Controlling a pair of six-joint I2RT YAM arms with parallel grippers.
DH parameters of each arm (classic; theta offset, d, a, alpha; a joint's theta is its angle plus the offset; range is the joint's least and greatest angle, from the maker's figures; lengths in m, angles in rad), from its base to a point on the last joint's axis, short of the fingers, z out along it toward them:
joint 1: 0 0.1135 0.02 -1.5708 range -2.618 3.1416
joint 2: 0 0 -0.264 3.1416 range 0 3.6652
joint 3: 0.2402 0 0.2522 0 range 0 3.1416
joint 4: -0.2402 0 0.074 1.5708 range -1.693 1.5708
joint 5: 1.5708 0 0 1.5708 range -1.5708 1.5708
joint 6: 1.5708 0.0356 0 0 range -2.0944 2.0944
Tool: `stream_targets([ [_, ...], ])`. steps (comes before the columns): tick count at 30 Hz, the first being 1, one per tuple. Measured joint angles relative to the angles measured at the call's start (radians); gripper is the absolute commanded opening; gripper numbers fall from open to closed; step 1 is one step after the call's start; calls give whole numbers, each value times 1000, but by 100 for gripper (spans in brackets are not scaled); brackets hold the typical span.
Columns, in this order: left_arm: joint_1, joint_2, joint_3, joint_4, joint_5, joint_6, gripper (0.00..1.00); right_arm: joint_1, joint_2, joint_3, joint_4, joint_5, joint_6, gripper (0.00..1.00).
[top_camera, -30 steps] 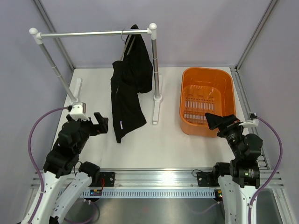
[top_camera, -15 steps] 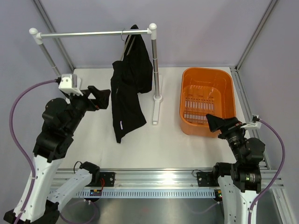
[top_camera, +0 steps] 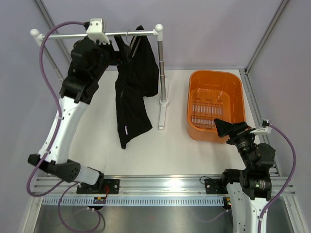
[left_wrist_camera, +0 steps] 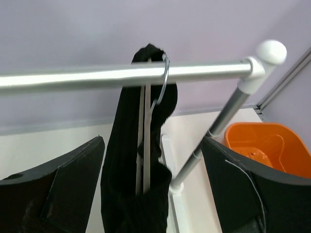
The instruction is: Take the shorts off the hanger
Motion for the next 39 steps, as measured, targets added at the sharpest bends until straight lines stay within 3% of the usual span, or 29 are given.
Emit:
stream_targets([
  [9, 0, 235, 209, -22, -3, 69, 77, 0, -12, 0, -3, -3, 0, 99],
  [27, 0, 344, 213, -30, -15, 103, 57, 0, -8, -25, 24, -6, 10, 99],
  [34, 0, 345, 213, -31, -18, 108, 35, 0, 1, -33, 38, -6, 10, 99],
  [39, 0, 345, 213, -31, -18, 116, 2, 0, 7, -34, 45, -6, 10, 99],
])
